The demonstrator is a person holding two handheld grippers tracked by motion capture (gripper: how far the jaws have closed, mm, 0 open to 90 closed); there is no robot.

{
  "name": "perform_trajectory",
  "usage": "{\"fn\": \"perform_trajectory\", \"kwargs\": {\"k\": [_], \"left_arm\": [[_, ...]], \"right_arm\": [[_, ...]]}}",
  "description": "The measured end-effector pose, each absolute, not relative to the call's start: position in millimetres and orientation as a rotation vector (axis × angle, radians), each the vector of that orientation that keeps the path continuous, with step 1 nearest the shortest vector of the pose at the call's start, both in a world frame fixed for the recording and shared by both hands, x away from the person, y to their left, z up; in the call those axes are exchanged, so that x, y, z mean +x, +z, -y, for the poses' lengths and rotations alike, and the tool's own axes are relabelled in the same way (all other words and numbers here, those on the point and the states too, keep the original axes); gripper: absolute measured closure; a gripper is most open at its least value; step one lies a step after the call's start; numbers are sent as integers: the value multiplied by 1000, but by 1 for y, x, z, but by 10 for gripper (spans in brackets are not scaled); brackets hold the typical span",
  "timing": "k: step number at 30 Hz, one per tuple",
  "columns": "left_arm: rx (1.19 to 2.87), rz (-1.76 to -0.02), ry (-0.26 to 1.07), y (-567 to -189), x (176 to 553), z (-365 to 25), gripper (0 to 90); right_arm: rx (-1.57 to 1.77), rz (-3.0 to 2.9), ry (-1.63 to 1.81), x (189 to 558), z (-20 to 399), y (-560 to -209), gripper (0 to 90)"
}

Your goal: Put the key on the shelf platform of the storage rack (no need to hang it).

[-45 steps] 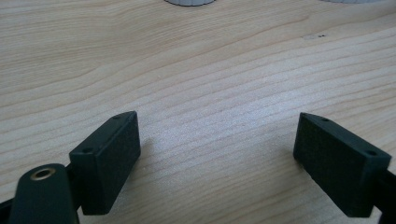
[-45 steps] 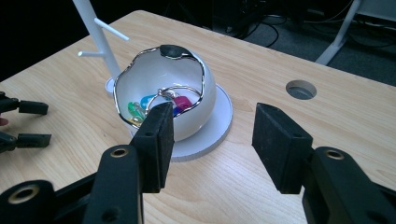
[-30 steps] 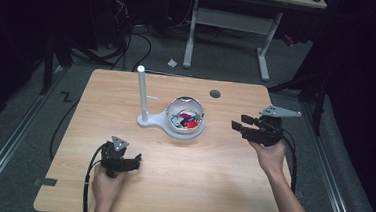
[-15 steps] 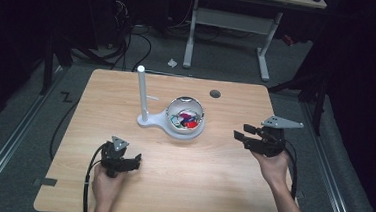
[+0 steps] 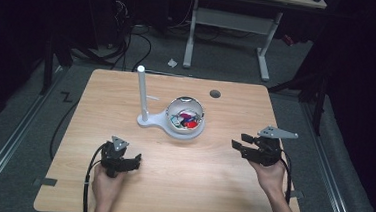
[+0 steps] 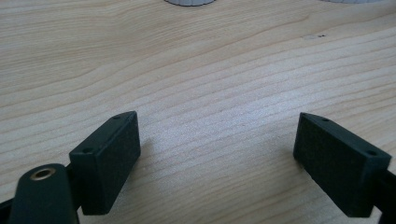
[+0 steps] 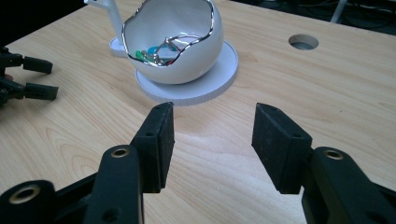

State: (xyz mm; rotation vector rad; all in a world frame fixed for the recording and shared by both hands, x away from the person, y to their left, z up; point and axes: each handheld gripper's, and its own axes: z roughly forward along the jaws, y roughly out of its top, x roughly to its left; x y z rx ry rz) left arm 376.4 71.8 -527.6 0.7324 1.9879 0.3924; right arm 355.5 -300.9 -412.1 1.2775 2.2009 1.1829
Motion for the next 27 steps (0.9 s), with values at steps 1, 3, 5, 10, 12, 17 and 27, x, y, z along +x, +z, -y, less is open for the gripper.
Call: {"fn": "perform_trajectory", "kwargs": {"k": [1, 3, 5, 10, 12, 17, 27], "left_arm": [[733, -1987, 392, -528, 376, -72, 151], [734, -1987, 393, -528, 376, -72, 151], [736, -1986, 393, -528, 376, -72, 151], [738, -1984, 395, -528, 376, -72, 151], [742, -1982, 396, -528, 376, -72, 151], [760, -1971, 401, -528, 376, -73, 151], [768, -1966, 403, -529, 376, -74, 151]], "right_arm": [[1275, -2205, 1186, 355, 300, -415, 481], [1267, -2205, 1194, 354, 299, -419, 481], [1277, -2212, 1194, 353, 299, -424, 479], [1282, -2220, 1184, 353, 296, -433, 478], [1299, -2223, 1186, 353, 295, -438, 474], [1316, -2234, 1177, 352, 294, -449, 471], [1329, -2258, 1137, 353, 292, -463, 460]]}}
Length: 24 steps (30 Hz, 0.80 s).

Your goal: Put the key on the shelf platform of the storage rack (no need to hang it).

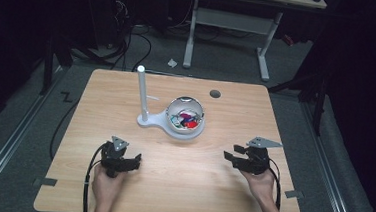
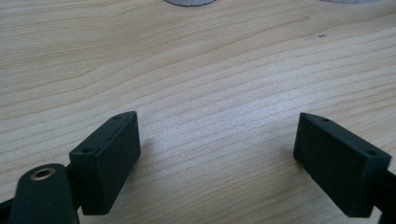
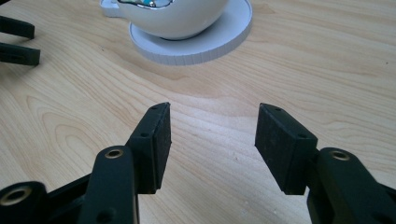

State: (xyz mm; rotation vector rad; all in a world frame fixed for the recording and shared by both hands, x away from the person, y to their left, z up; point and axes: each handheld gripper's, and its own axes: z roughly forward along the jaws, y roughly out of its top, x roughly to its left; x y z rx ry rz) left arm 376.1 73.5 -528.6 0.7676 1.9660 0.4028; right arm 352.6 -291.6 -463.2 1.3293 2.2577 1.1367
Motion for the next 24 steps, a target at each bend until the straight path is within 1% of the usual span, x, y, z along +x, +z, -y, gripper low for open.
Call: {"fn": "perform_trajectory", "kwargs": {"k": [7, 24], "left_arm": [[741, -1981, 394, -528, 376, -72, 151], [750, -1978, 397, -528, 376, -73, 151]], "right_arm": [[1348, -2260, 1100, 354, 291, -473, 448], [1386, -2205, 985, 357, 297, -496, 435]]}}
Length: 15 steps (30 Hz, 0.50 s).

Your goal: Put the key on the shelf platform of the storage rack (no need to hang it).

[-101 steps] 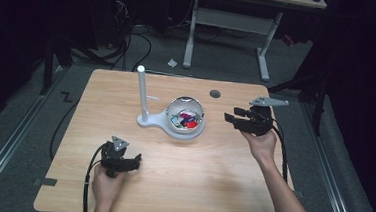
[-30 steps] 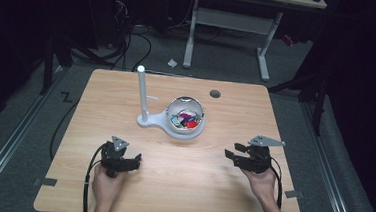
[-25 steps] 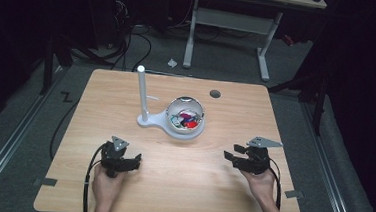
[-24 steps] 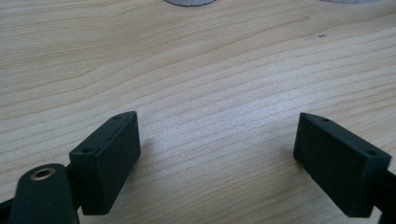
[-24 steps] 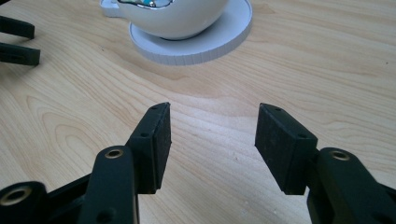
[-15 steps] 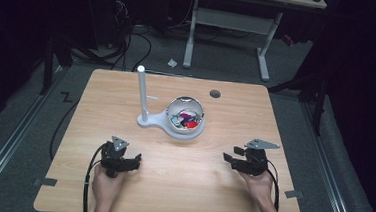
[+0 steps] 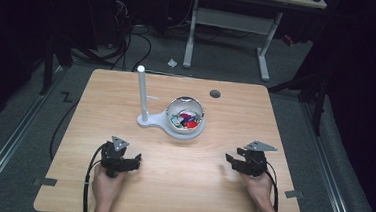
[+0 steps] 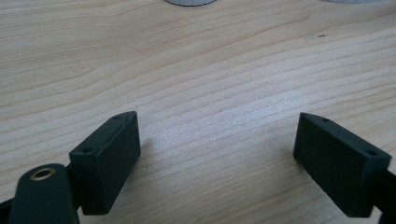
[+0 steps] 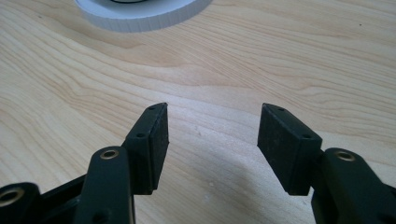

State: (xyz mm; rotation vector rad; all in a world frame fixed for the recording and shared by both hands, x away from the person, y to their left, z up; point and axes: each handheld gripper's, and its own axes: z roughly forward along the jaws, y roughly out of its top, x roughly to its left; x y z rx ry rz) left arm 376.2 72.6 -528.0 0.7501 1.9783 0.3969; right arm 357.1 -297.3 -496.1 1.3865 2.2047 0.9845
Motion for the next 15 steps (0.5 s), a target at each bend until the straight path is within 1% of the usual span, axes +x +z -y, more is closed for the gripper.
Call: {"fn": "perform_trajectory", "kwargs": {"k": [11, 15], "left_arm": [[749, -1979, 397, -528, 376, -73, 151], [751, -1977, 397, -528, 376, -73, 151]], "right_arm": [[1405, -2184, 880, 362, 297, -518, 424], [1393, -2171, 882, 361, 297, -519, 423]]}}
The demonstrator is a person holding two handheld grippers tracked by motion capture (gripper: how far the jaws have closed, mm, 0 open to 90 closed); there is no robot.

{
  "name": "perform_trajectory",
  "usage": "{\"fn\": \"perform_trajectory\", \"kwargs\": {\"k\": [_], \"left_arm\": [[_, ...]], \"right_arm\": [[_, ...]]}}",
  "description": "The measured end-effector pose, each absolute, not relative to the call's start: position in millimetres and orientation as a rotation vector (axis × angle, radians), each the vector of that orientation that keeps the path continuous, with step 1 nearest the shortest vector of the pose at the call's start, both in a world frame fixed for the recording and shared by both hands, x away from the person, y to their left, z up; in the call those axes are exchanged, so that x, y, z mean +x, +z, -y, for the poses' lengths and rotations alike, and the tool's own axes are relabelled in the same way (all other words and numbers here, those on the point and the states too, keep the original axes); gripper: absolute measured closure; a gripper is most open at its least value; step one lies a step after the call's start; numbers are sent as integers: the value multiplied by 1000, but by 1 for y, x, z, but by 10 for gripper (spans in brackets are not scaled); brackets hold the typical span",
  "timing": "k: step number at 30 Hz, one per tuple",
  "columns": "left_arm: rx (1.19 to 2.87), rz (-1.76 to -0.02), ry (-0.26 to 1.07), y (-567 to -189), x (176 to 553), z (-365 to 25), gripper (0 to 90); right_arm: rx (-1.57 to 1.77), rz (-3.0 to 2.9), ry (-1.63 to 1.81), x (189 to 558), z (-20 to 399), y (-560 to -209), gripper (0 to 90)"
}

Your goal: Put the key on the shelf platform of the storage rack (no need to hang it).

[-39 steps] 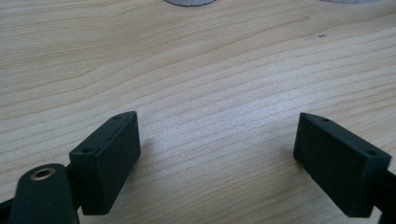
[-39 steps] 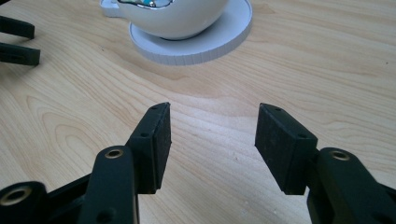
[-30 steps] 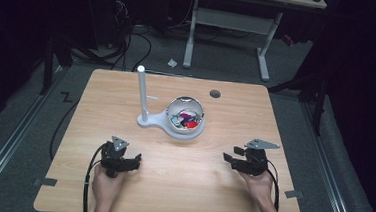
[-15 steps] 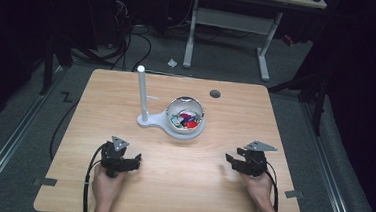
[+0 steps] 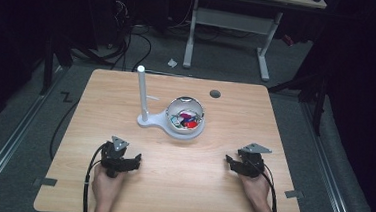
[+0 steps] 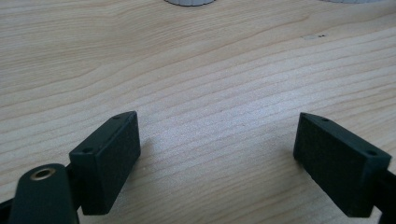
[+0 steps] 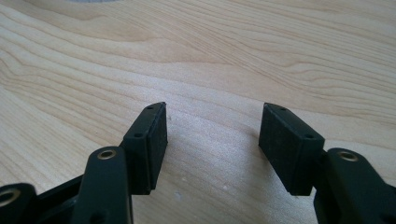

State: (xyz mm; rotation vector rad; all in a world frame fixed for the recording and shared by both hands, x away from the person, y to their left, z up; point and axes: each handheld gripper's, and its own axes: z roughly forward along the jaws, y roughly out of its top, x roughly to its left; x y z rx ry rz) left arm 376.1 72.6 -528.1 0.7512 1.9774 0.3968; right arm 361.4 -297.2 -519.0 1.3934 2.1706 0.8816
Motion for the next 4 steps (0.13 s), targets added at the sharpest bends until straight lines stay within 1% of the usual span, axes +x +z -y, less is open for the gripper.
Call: {"fn": "perform_trajectory", "kwargs": {"k": [4], "left_arm": [[752, -1977, 397, -528, 376, -73, 151]], "right_arm": [[1390, -2172, 882, 362, 297, -519, 420]]}}
